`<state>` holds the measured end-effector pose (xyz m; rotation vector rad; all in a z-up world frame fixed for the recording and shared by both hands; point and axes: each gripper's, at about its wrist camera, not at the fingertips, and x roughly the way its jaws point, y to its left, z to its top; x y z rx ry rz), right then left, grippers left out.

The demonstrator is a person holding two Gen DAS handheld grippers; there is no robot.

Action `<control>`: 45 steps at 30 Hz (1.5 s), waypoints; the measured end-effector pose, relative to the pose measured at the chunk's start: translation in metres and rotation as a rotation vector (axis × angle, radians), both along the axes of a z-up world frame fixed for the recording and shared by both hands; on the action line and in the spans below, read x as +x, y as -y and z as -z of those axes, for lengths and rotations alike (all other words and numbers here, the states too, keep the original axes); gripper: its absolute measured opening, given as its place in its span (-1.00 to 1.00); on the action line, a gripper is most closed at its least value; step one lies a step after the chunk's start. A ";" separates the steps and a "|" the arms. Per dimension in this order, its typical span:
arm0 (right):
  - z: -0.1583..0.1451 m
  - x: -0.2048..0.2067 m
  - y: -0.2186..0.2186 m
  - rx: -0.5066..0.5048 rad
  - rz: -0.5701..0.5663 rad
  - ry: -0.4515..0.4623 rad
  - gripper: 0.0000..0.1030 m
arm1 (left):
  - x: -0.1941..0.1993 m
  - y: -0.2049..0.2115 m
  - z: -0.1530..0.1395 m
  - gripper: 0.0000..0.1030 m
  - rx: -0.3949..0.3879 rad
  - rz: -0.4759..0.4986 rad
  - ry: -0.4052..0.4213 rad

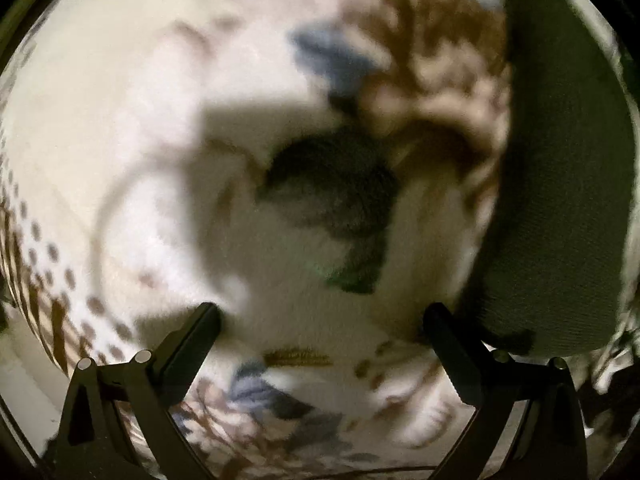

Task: Fold small clothes

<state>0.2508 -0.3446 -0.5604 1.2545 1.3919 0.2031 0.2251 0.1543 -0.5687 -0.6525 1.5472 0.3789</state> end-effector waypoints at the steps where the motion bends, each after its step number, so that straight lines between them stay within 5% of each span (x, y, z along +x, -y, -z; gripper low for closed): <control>1: 0.004 -0.002 -0.007 0.024 -0.038 0.002 0.39 | -0.001 -0.003 -0.010 0.99 -0.016 -0.024 0.047; 7: 0.038 0.002 -0.077 0.132 -0.185 -0.001 0.41 | 0.016 -0.027 -0.036 0.99 -0.329 -0.181 0.355; 11: 0.046 0.016 -0.100 0.186 -0.157 0.051 0.51 | 0.075 -0.017 -0.006 0.99 -0.422 -0.111 0.386; 18: 0.049 0.036 -0.127 0.222 -0.097 0.092 0.51 | 0.141 0.000 0.020 1.00 -0.407 0.070 0.380; 27: 0.042 0.050 -0.143 0.225 -0.020 0.104 0.55 | 0.132 0.012 0.010 1.00 -0.404 0.103 0.402; 29: 0.038 0.050 -0.143 0.231 -0.042 0.106 0.54 | 0.119 0.003 0.010 1.00 -0.458 0.160 0.411; 33: 0.028 0.049 -0.144 0.222 -0.154 0.103 0.53 | 0.123 -0.010 0.021 1.00 -0.559 0.119 0.432; 37: 0.030 0.050 -0.148 0.212 -0.165 0.076 0.53 | 0.136 0.013 0.014 1.00 -0.462 0.192 0.433; 40: 0.029 0.054 -0.153 0.204 -0.123 0.074 0.54 | 0.136 0.026 -0.002 0.98 -0.416 0.221 0.509; 41: 0.028 0.054 -0.153 0.201 -0.104 0.077 0.54 | 0.138 0.030 -0.008 0.65 -0.407 0.233 0.531; 42: 0.026 0.054 -0.153 0.196 -0.083 0.077 0.51 | 0.140 0.031 -0.008 -0.17 -0.390 0.239 0.530; 43: 0.024 0.053 -0.154 0.186 -0.067 0.078 0.46 | 0.142 0.030 -0.008 -0.43 -0.382 0.236 0.522; 45: 0.019 0.050 -0.155 0.114 -0.068 0.074 -0.33 | 0.143 0.025 -0.011 -0.49 -0.418 0.208 0.535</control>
